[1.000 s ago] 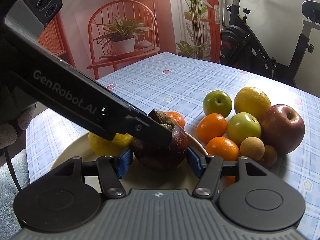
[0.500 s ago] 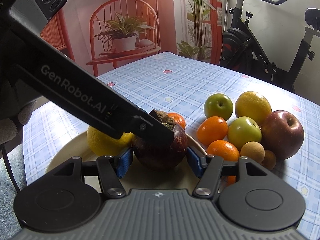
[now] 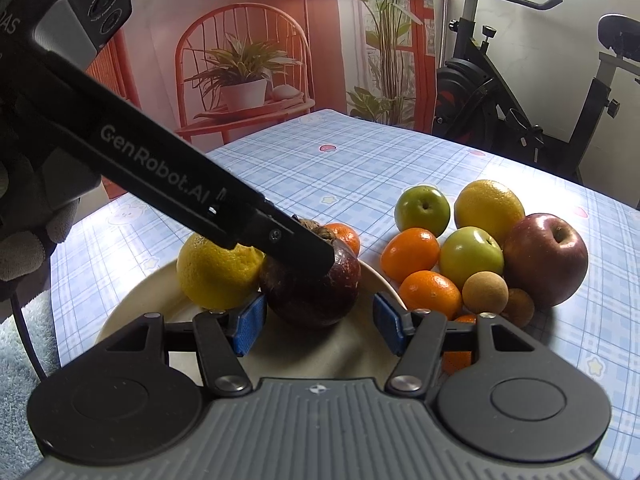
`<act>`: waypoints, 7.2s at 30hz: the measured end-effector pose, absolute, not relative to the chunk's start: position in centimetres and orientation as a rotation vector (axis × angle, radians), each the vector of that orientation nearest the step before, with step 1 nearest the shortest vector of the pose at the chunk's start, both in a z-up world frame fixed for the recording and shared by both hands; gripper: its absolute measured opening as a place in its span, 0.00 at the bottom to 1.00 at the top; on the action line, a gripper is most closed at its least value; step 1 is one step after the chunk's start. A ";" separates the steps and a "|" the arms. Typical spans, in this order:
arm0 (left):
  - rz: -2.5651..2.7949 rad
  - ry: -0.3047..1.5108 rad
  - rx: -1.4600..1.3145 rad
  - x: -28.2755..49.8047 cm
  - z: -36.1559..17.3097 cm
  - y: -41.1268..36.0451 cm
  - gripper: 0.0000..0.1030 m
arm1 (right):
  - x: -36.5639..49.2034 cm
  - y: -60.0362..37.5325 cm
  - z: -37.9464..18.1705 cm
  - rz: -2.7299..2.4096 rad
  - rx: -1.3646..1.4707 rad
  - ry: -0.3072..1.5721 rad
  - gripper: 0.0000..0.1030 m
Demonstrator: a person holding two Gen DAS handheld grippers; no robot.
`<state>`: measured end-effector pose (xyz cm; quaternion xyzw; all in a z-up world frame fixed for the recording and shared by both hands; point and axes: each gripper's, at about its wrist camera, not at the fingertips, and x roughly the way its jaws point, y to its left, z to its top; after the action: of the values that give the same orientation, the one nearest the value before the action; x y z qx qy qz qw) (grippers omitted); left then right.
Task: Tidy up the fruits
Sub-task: 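Lower the mangosteen onto the cream plate and open the left gripper, then withdraw the left gripper while the right gripper closes on a tangerine by the pile, then grasp a small tangerine with the left gripper while the right gripper holds its tangerine, then carry both tangerines over the cream plate with the left and right grippers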
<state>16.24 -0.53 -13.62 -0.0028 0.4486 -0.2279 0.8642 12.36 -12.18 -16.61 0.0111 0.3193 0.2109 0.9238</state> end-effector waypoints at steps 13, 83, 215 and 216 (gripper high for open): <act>-0.439 0.864 -0.018 15.8 -11.7 0.1 0.49 | 10.6 -15.6 -14.7 0.360 0.097 0.612 0.60; -0.305 0.988 -0.189 21.8 -15.7 0.7 0.49 | 11.6 -20.2 -17.0 0.204 0.243 0.711 0.39; -0.276 0.891 -0.076 8.5 -15.4 4.1 0.32 | 5.8 -14.3 -14.7 0.302 0.156 0.726 0.39; -0.274 0.889 -0.073 8.5 -15.5 4.1 0.32 | 5.8 -14.4 -14.8 0.299 0.154 0.728 0.39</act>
<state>8.50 4.09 -15.47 -0.0350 0.4283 -0.1321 0.8932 5.85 -14.35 -14.81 0.0748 0.3545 0.1453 0.9206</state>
